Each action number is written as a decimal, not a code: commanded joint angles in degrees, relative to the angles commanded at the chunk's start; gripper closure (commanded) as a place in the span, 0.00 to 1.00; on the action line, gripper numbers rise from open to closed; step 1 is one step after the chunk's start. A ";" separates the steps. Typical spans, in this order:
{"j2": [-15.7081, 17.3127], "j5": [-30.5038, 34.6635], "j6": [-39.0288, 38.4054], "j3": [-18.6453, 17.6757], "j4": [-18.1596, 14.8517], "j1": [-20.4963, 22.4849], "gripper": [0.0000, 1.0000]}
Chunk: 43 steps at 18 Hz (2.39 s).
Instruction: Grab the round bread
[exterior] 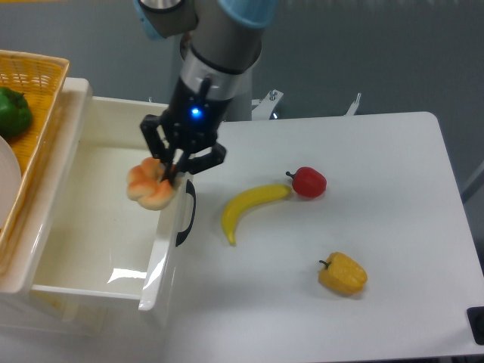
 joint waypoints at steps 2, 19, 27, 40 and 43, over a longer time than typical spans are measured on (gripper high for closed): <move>-0.09 0.00 0.09 -0.09 0.17 -0.44 0.80; -0.09 0.17 3.25 -1.49 0.88 -3.51 0.24; -0.35 0.52 3.95 -1.58 2.28 -2.65 0.11; -1.85 8.77 11.67 -2.02 5.80 5.09 0.00; -2.46 14.83 16.69 -1.93 5.80 5.79 0.00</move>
